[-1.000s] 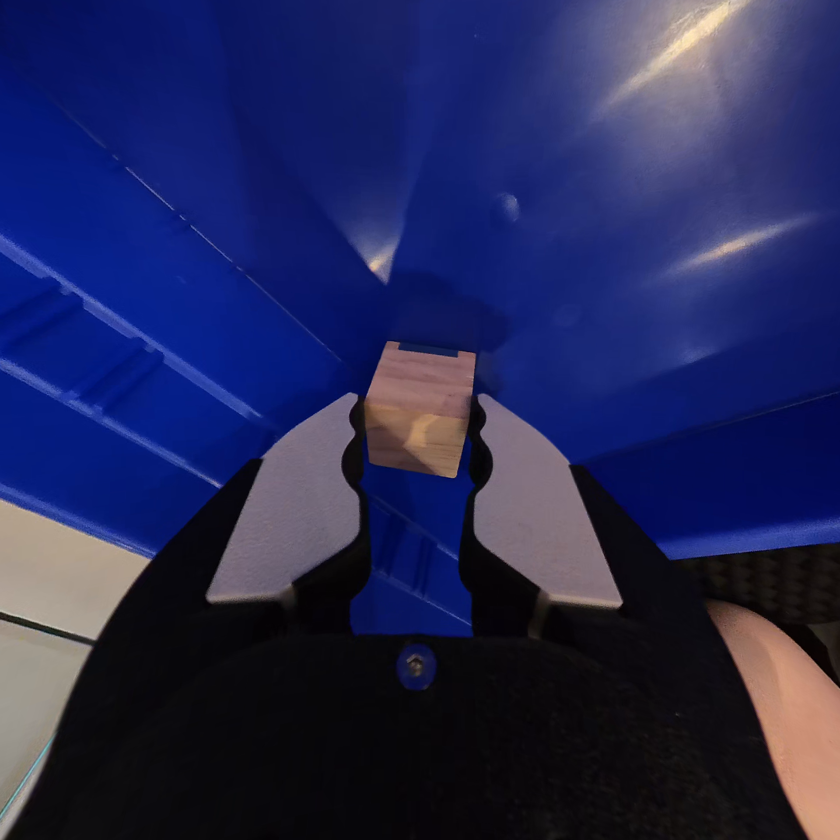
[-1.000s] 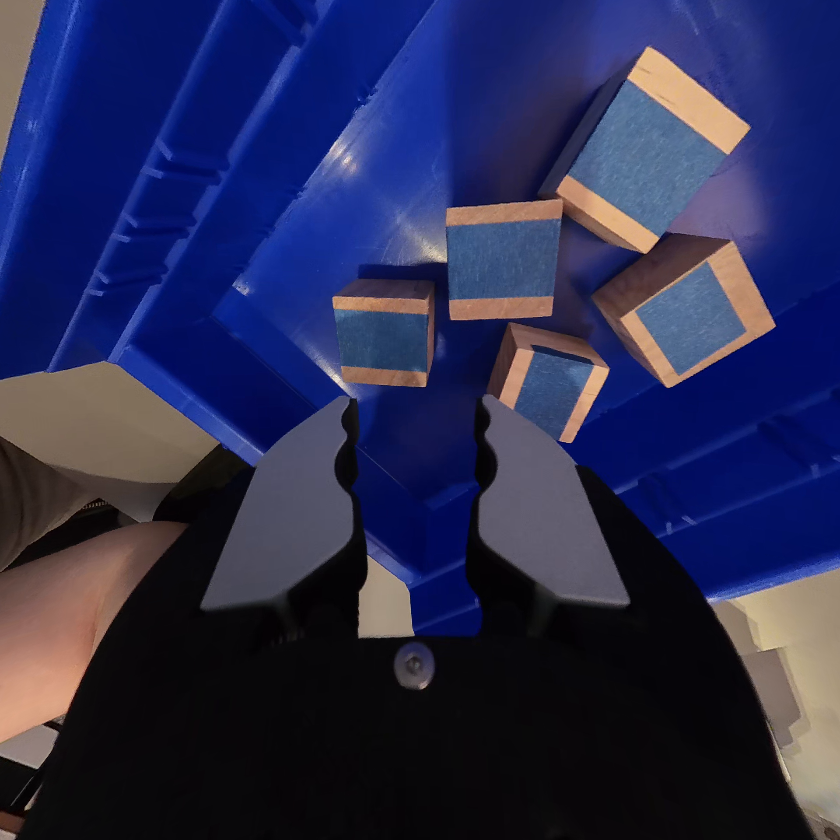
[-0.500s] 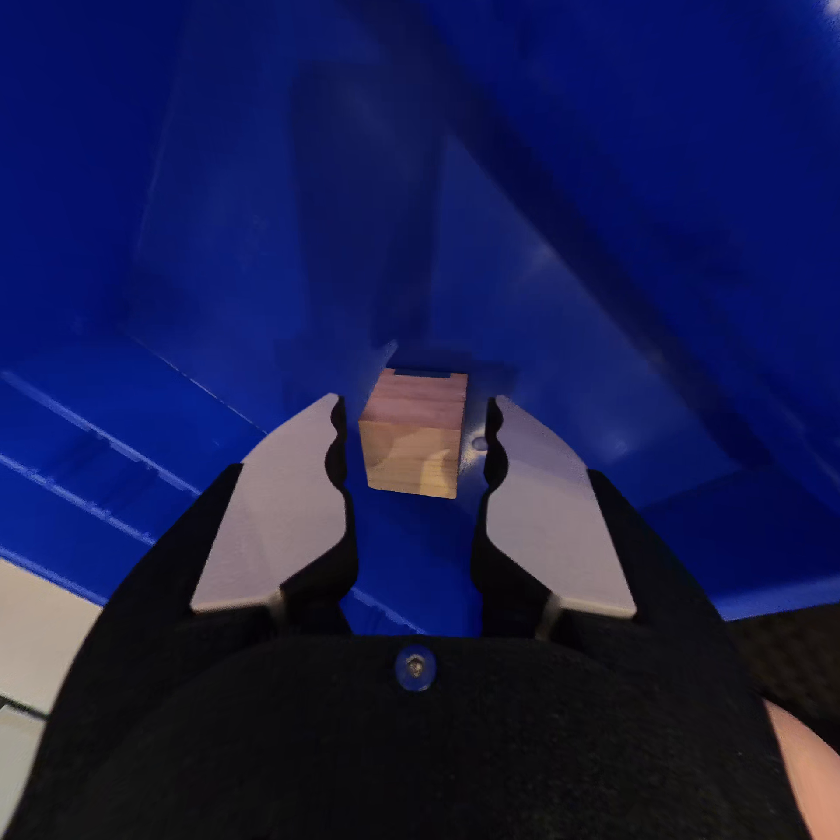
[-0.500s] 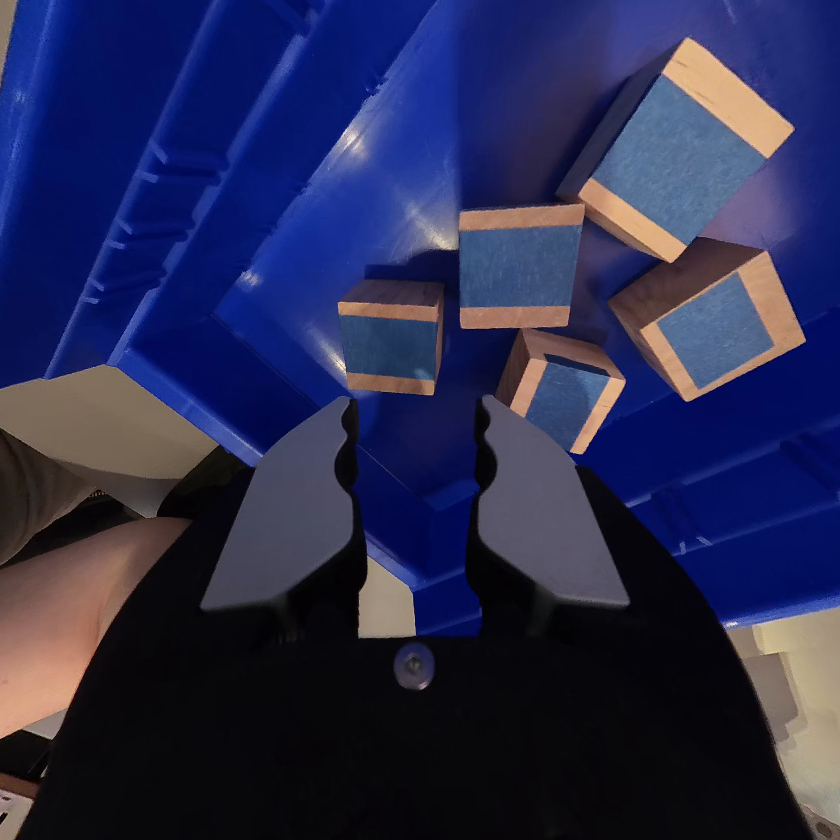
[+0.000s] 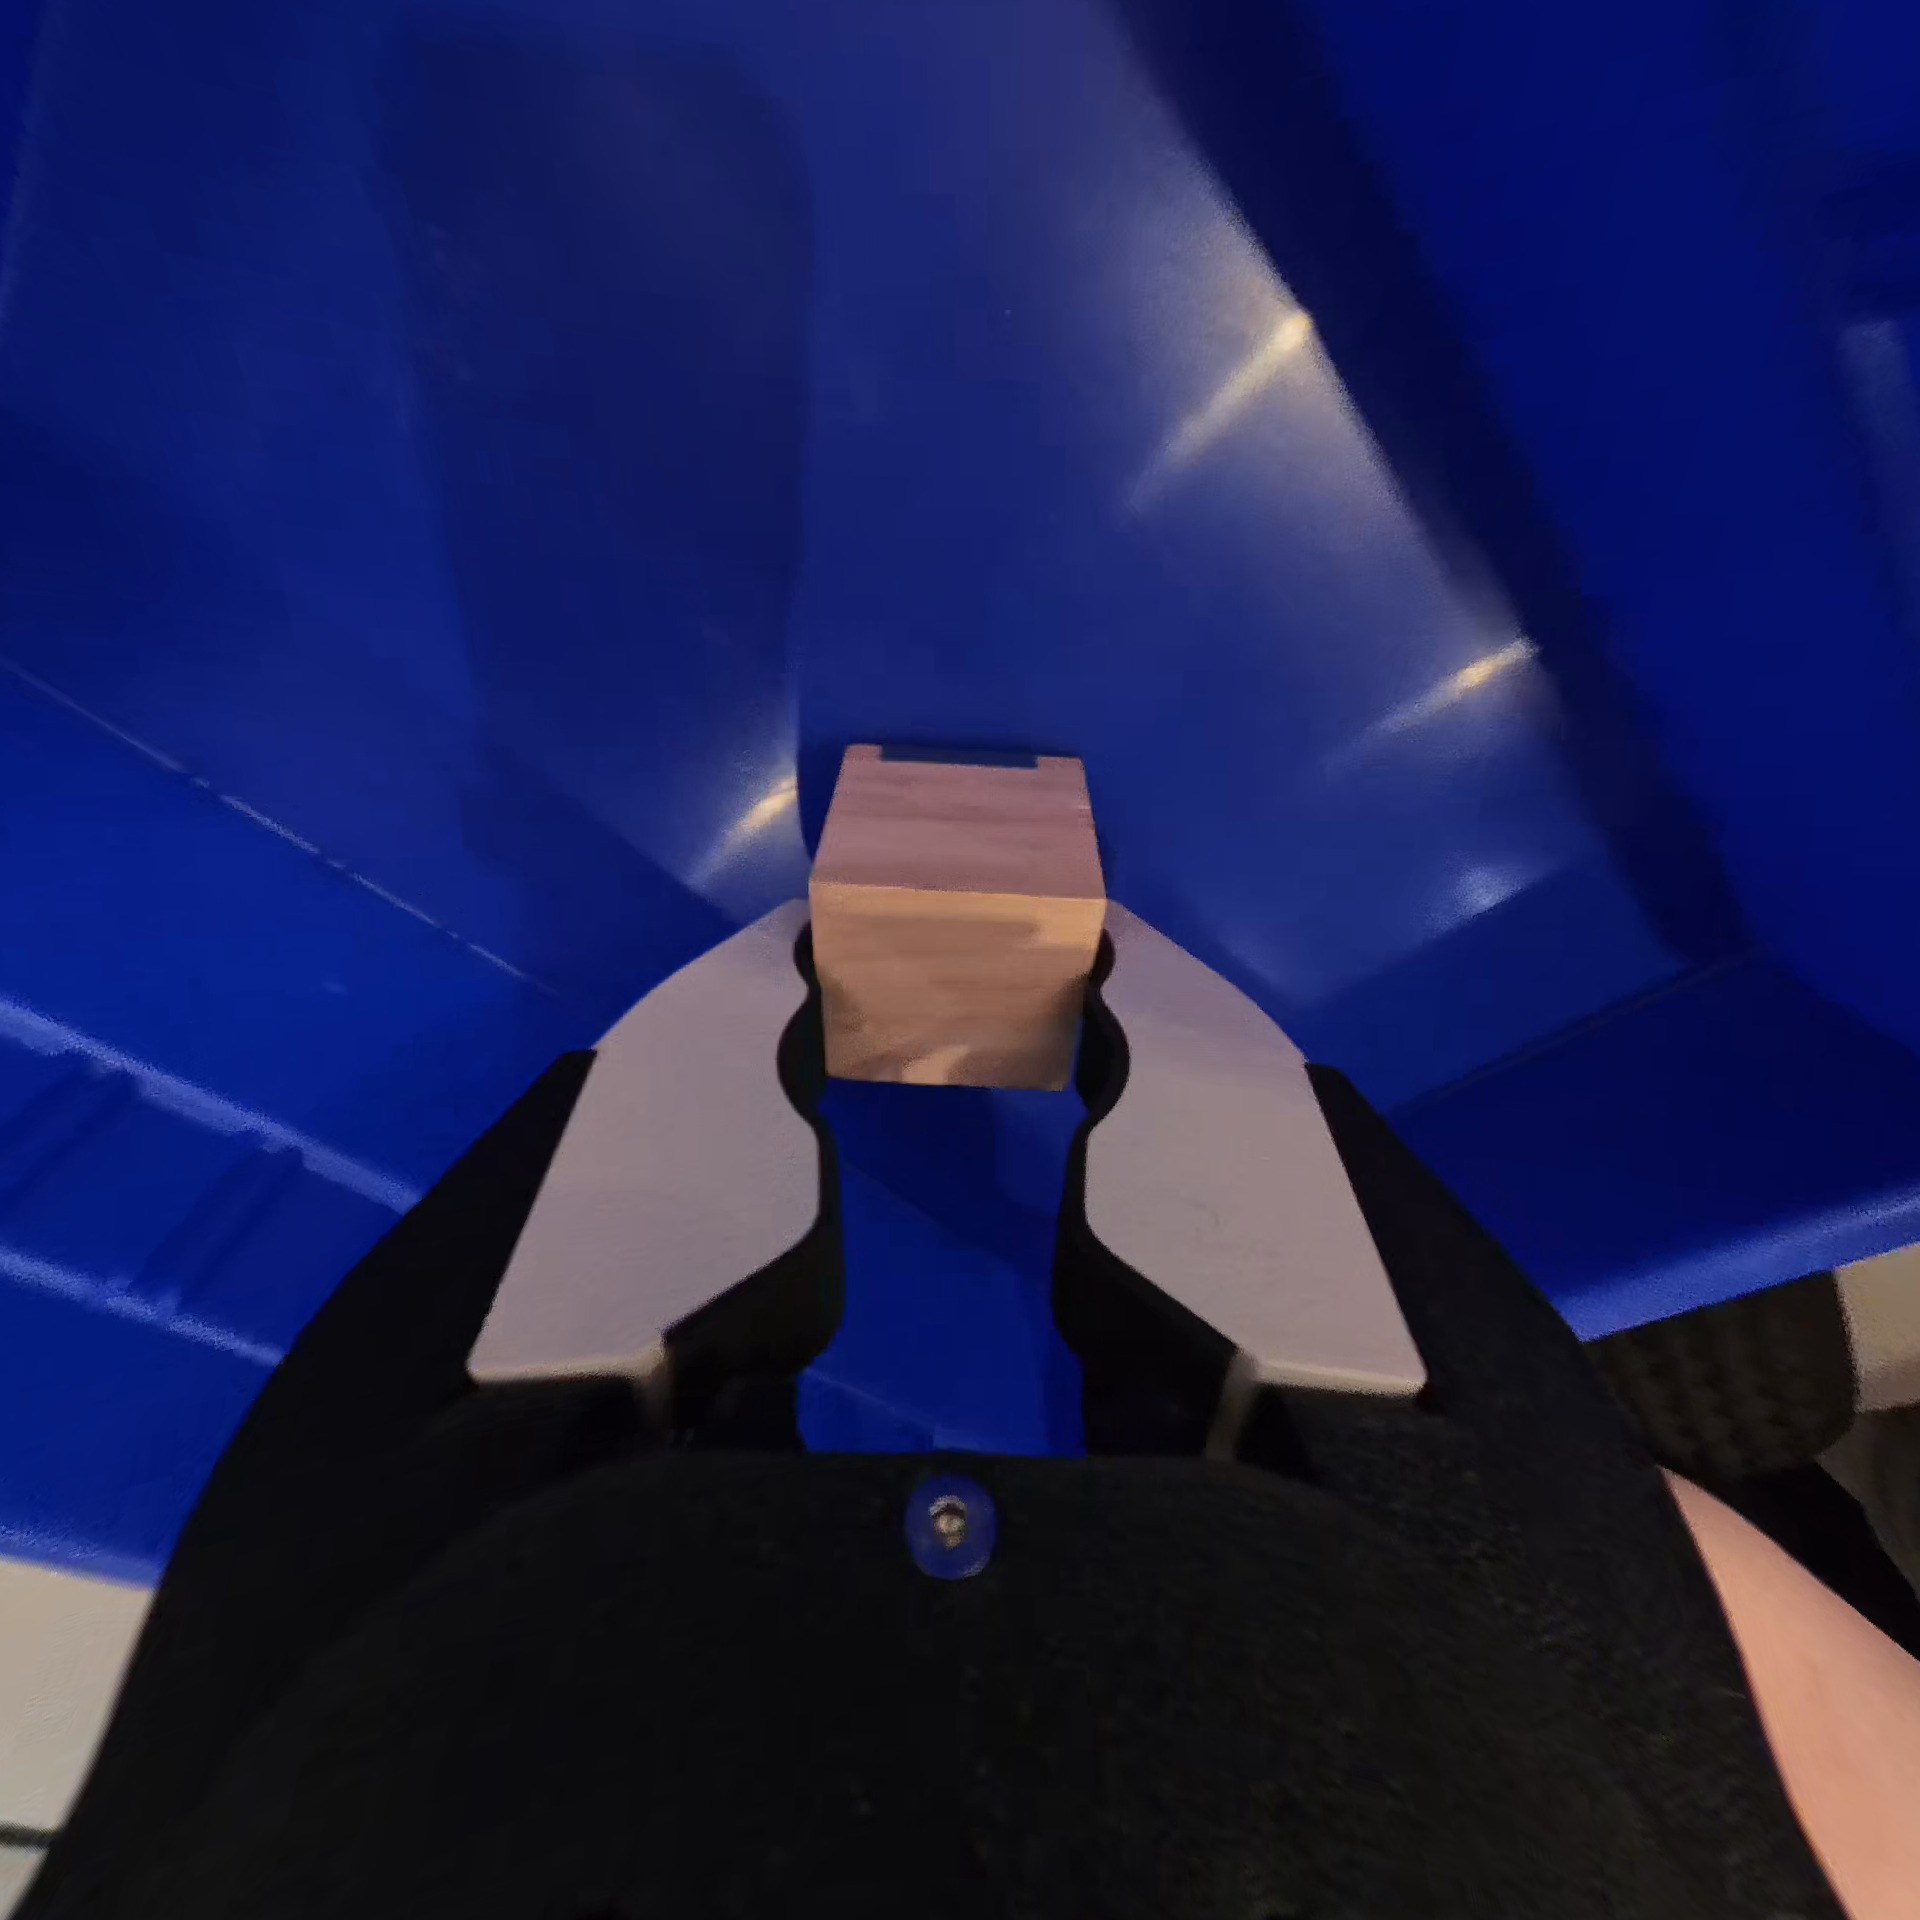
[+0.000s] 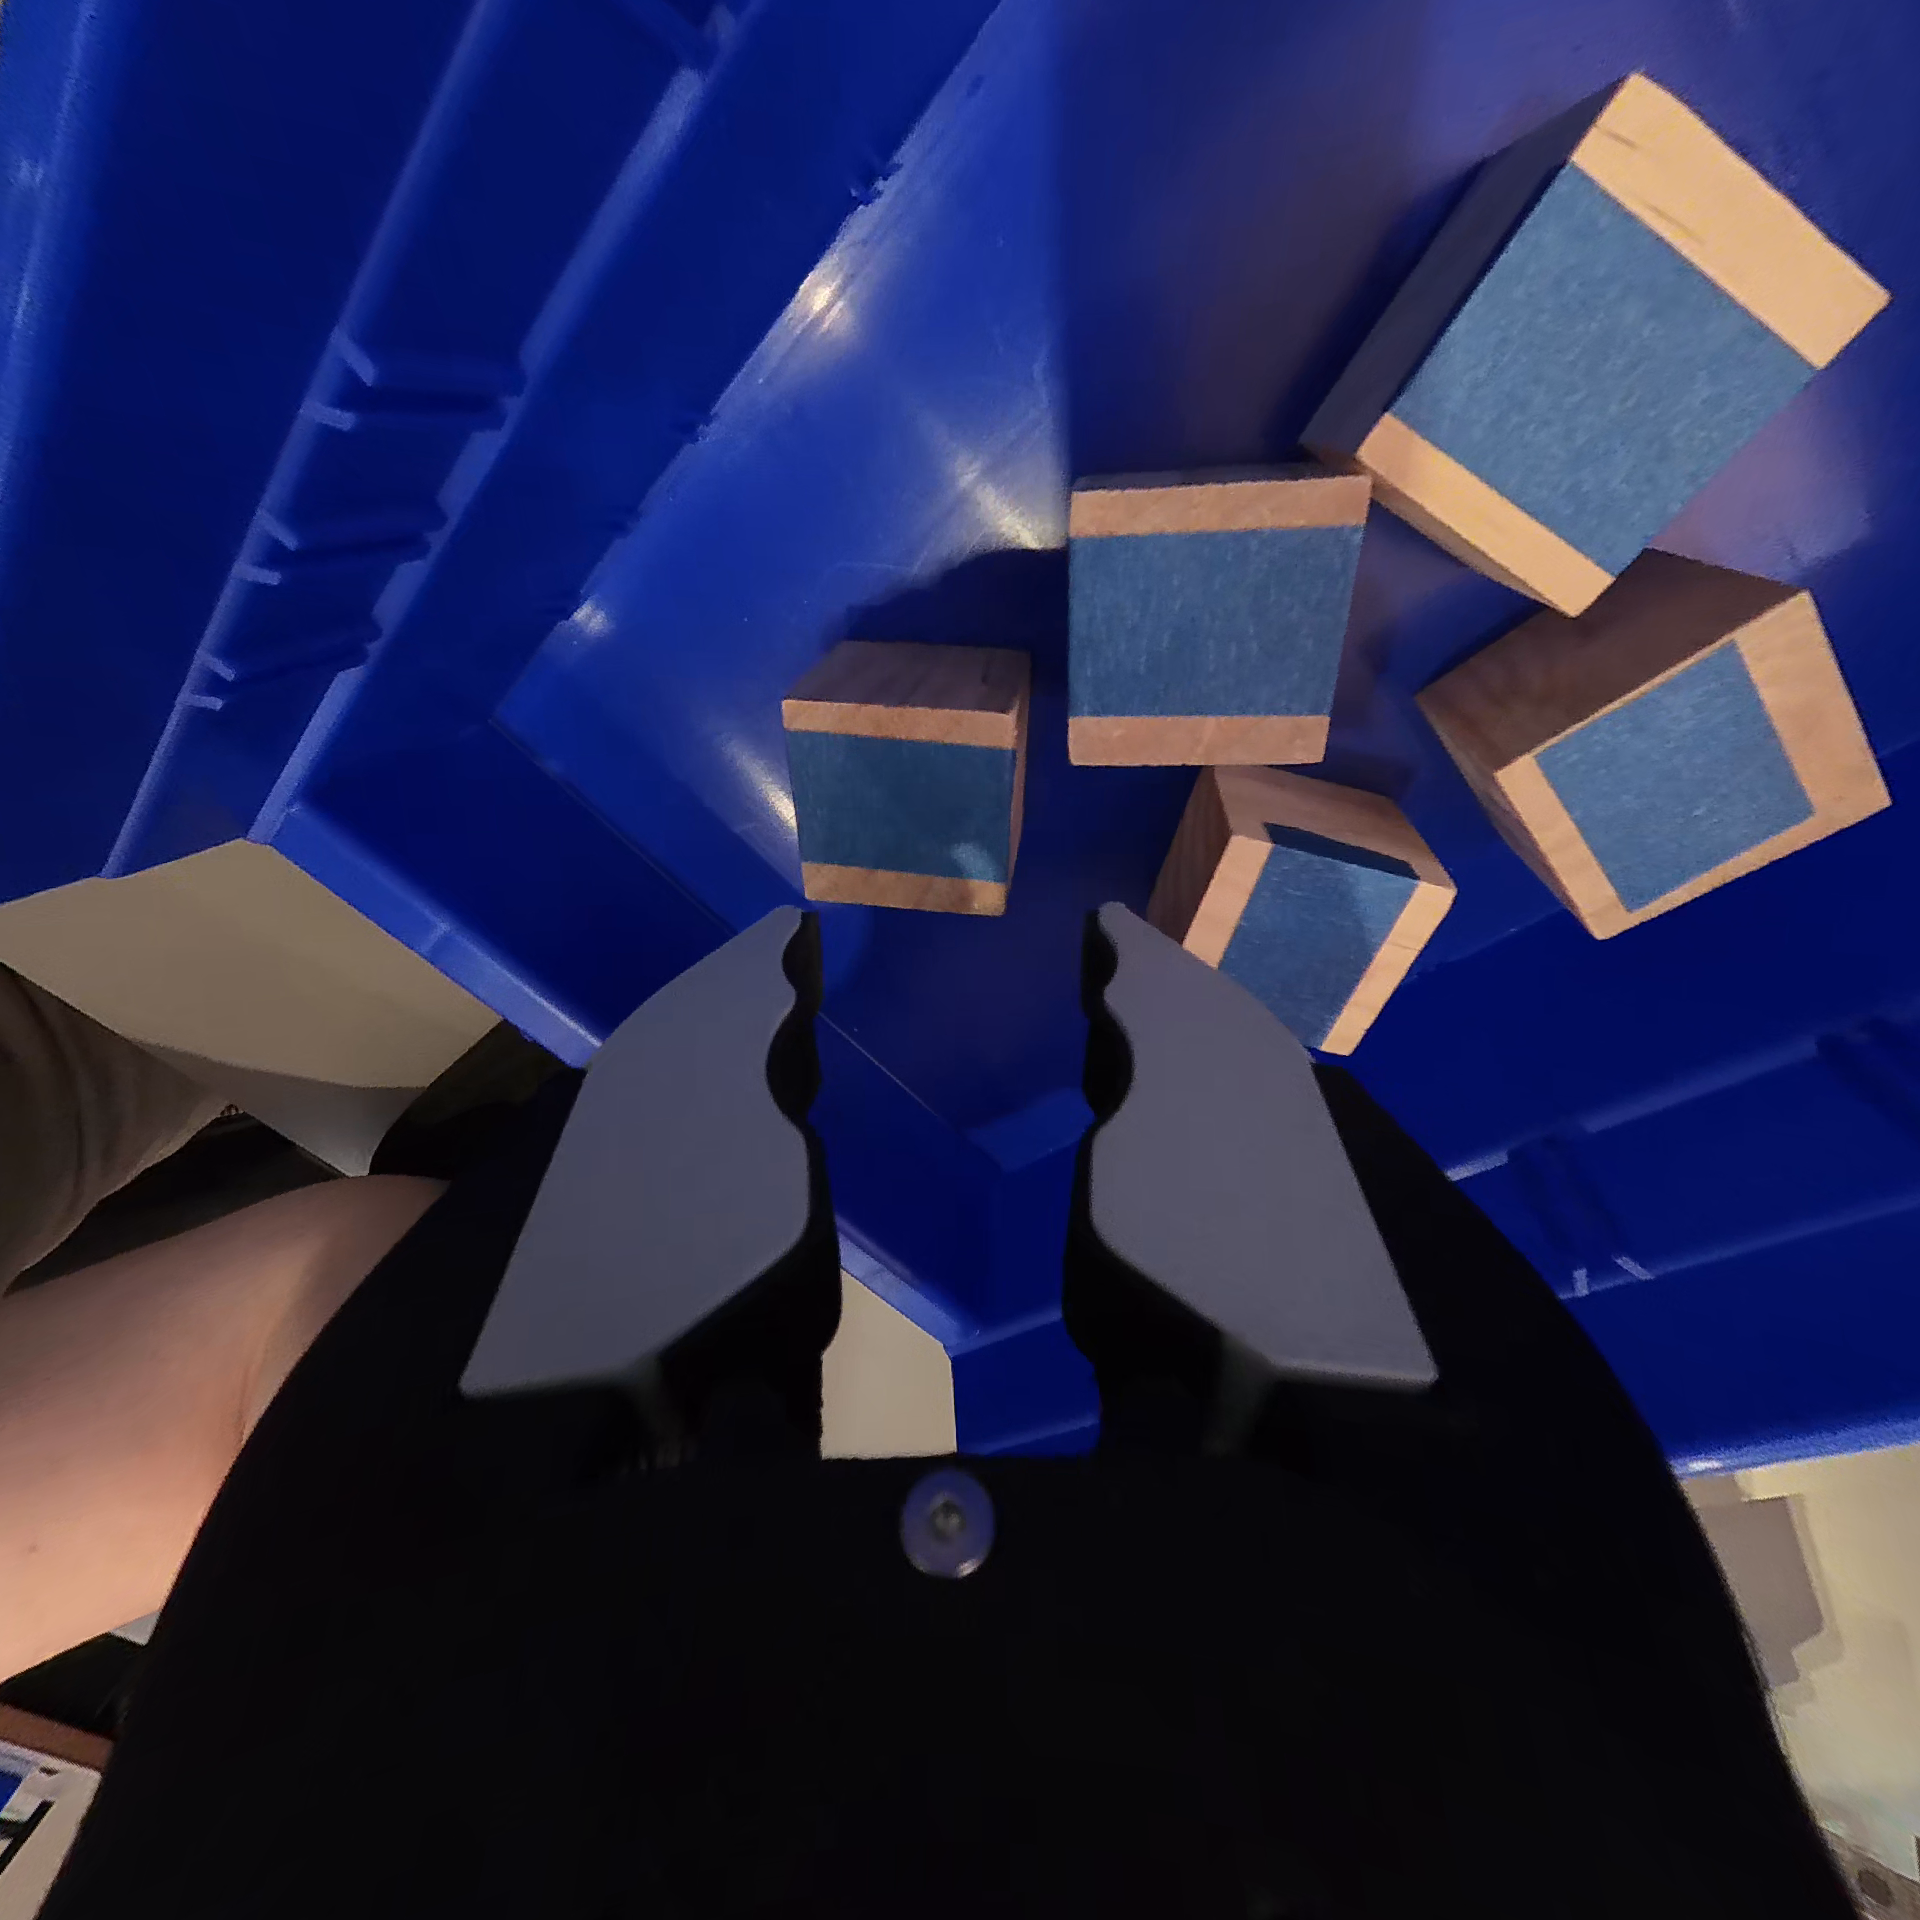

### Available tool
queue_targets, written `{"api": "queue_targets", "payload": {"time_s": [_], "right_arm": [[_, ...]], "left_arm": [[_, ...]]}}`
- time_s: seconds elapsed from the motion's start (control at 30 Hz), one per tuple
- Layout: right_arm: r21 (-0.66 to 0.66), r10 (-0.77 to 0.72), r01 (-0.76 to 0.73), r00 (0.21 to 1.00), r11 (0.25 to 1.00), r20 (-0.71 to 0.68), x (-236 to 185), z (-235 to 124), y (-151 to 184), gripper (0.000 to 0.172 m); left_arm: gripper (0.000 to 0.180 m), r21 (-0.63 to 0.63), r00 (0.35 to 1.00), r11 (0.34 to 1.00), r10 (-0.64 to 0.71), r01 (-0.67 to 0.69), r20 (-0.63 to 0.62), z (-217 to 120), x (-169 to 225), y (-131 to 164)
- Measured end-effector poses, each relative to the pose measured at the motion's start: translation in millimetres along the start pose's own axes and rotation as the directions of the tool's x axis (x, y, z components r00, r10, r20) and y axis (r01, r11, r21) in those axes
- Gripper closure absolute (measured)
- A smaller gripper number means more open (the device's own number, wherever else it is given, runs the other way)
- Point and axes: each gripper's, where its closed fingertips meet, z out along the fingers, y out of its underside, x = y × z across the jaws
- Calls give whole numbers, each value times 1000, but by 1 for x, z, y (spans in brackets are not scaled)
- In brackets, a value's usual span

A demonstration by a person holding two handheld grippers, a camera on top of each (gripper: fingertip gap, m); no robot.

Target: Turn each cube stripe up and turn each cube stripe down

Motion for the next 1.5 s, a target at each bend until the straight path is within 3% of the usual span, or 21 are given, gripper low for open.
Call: {"api": "queue_targets", "payload": {"time_s": [0.17, 0.33, 0.5, 0.6, 0.67, 0.77, 0.83, 0.9, 0.97, 1.07, 1.13, 1.27, 1.33, 1.4, 1.5], "right_arm": [[-6, -1, 1, 1000, 1000, 3, 0, 1, 0, 121], [-12, -4, 4, 1000, 1000, -1, -1, 2, -1, 121], [27, 21, -19, 998, 999, -56, 7, -8, -3, 122], [71, 110, -98, 975, 993, -192, 27, -28, 2, 126], [155, 184, -139, 925, 978, -334, 47, -52, 2, 130], [381, 280, -87, 828, 920, -486, 62, -105, -19, 133], [537, 291, 66, 782, 841, -551, 53, -146, -49, 133], [638, 234, 295, 756, 711, -611, 24, -180, -87, 130], [679, 134, 520, 734, 518, -665, -24, -200, -127, 123], [667, -28, 715, 686, 208, -727, -109, -204, -171, 111], [624, -95, 778, 628, 78, -772, -157, -194, -189, 101], [482, -52, 873, 479, -76, -876, -216, -186, -202, 102], [476, -24, 870, 477, -132, -879, -230, -191, -199, 103], [512, -86, 841, 505, -178, -859, -242, -190, -195, 107], [537, -157, 820, 515, -196, -843, -249, -185, -192, 112]], "left_arm": [[135, -19, 997, 999, -52, 51, -52, 3, 2, 1], [135, -28, 1000, 1000, -8, 9, 14, 1, -7, 4], [135, 183, 999, 983, -35, 34, 4, -28, -19, -10], [135, 445, 995, 892, -48, 81, -85, -71, -20, -25], [135, 609, 984, 781, -35, 137, -176, -107, -17, -35], [136, 791, 916, 560, 130, 249, -380, -173, 14, -52], [136, 822, 782, 444, 340, 356, -522, -220, 48, -56], [136, 820, 631, 377, 524, 430, -572, -258, 80, -55], [136, 831, 551, 378, 623, 408, -555, -272, 112, -56], [136, 857, 467, 400, 720, 324, -513, -277, 164, -63], [136, 851, 376, 436, 766, 292, -521, -279, 198, -66], [136, 832, 292, 508, 779, 223, -555, -269, 251, -76], [136, 834, 273, 519, 788, 189, -552, -264, 267, -76], [136, 839, 277, 520, 792, 160, -544, -260, 278, -78], [136, 843, 289, 523, 794, 122, -535, -253, 287, -80]]}}
